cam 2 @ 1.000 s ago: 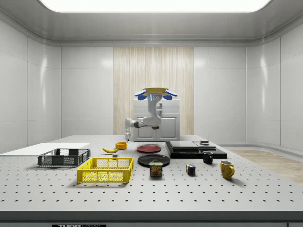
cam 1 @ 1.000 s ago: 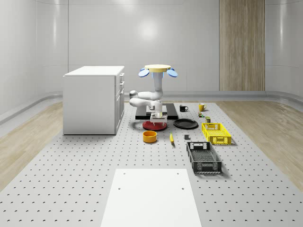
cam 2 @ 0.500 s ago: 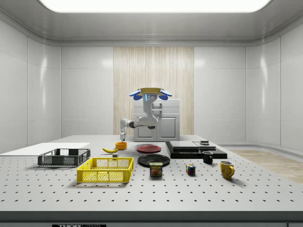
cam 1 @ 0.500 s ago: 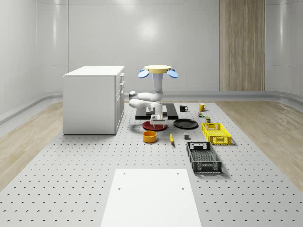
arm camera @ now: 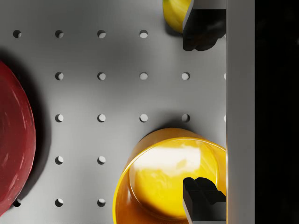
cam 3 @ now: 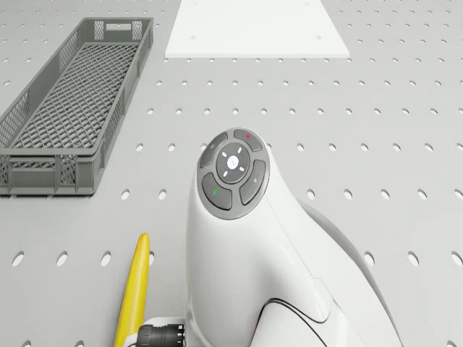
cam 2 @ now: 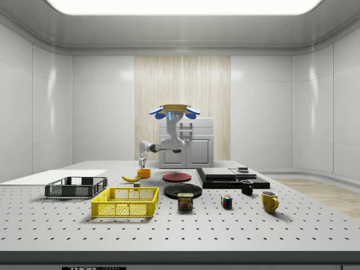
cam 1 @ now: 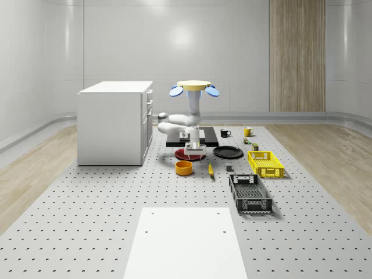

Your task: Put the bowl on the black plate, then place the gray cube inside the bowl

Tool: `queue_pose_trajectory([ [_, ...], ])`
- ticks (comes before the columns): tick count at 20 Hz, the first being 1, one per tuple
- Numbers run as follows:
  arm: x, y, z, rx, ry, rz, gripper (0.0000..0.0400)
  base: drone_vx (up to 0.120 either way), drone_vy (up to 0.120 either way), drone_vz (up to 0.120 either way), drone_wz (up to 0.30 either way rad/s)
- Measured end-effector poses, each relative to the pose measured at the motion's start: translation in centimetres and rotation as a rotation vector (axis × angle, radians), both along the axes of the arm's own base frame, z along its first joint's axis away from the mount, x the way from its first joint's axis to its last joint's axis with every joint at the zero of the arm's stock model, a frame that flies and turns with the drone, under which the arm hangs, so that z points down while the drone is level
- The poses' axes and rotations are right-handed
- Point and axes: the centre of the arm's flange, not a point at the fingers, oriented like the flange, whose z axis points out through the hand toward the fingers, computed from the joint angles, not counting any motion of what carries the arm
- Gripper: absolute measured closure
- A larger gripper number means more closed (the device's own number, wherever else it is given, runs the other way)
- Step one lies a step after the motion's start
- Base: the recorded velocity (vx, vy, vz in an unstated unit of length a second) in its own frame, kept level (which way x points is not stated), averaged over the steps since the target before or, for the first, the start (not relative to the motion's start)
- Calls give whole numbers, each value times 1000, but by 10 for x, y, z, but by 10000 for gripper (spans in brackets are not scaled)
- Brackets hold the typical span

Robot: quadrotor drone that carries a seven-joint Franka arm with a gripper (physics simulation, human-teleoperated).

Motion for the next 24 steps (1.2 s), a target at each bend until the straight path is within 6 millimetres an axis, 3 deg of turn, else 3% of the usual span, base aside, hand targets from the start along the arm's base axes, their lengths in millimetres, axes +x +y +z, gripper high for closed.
queue_pose_trajectory([
  [6,0,13,5,0,0,0,0,0,0,0,0],
  [24,0,25,42,0,0,0,0,0,0,0,0],
])
